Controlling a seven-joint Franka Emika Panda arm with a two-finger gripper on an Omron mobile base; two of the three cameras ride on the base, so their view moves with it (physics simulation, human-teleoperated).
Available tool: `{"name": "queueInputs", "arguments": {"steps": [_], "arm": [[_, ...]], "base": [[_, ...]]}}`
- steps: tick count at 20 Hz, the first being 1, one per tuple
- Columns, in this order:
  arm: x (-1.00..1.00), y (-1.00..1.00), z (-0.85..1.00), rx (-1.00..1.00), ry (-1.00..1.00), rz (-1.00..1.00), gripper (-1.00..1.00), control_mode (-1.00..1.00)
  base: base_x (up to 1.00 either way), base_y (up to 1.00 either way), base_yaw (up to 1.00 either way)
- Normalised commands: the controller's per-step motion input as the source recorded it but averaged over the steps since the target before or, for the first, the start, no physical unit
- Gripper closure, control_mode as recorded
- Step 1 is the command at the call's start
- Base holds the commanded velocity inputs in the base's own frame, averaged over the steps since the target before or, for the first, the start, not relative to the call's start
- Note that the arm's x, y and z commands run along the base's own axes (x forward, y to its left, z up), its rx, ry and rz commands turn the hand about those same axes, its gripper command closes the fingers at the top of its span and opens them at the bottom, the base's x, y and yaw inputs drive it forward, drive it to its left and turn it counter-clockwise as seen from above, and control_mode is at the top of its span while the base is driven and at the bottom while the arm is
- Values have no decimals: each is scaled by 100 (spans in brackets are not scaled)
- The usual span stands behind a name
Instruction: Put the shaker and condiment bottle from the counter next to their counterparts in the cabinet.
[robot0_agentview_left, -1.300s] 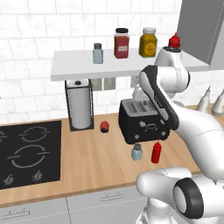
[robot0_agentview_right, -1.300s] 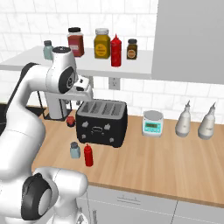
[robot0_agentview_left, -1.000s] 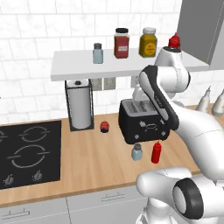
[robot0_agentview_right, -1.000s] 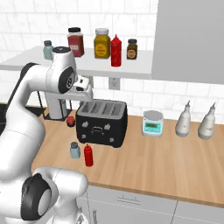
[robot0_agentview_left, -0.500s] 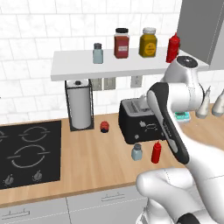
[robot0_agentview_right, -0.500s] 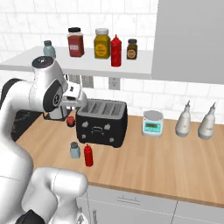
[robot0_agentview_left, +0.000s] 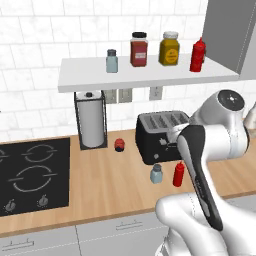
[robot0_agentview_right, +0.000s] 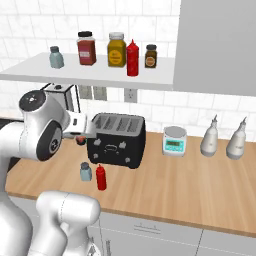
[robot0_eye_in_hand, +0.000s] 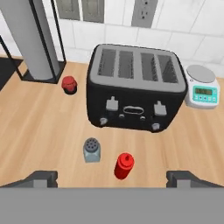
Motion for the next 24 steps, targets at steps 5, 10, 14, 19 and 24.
{"name": "queueInputs", "arguments": {"steps": [5, 10, 14, 19, 24], "arm": [[-93, -19, -60, -9, -11, 0, -100, -100], [-10, -1, -4, 0, -1, 0, -100, -100], [-13, 0, -26, 0, 0, 0, -100, -100], [-95, -11, -96, 0, -2, -6, -100, -100], [-92, -11, -90, 1, -1, -7, -100, -100]], "base": [[0, 0, 0], [0, 0, 0], [0, 0, 0], [0, 0, 0], [0, 0, 0]]}}
